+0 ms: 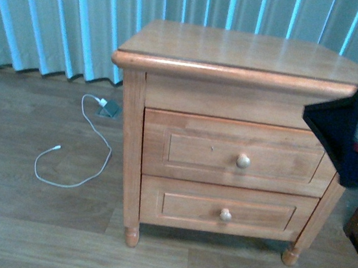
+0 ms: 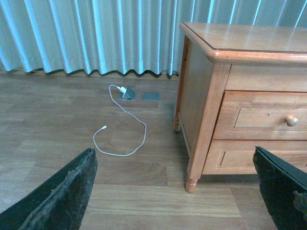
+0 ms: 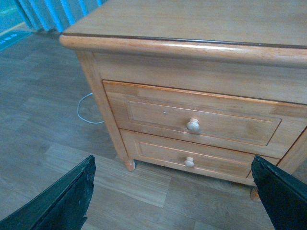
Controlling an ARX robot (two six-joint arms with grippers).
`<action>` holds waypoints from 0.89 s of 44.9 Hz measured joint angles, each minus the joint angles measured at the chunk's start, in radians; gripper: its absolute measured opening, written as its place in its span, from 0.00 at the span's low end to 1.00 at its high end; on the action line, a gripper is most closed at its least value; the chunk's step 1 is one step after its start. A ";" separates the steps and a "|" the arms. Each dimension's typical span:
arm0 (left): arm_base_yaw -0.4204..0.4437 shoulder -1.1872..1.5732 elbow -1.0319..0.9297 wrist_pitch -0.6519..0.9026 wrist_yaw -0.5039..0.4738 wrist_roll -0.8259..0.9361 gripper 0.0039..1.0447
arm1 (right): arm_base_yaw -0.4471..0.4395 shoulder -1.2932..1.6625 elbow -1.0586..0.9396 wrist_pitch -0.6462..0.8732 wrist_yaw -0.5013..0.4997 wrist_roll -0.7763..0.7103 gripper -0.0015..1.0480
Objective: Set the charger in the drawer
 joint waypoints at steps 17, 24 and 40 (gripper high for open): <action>0.000 0.000 0.000 0.000 0.000 0.000 0.94 | -0.004 -0.631 -0.137 -0.417 0.064 0.126 0.92; 0.000 0.000 0.000 0.000 0.000 0.000 0.94 | 0.019 -0.638 -0.179 -0.323 0.178 0.095 0.85; 0.000 0.000 0.000 0.000 0.000 0.000 0.94 | -0.134 -0.796 -0.350 -0.203 0.206 -0.063 0.25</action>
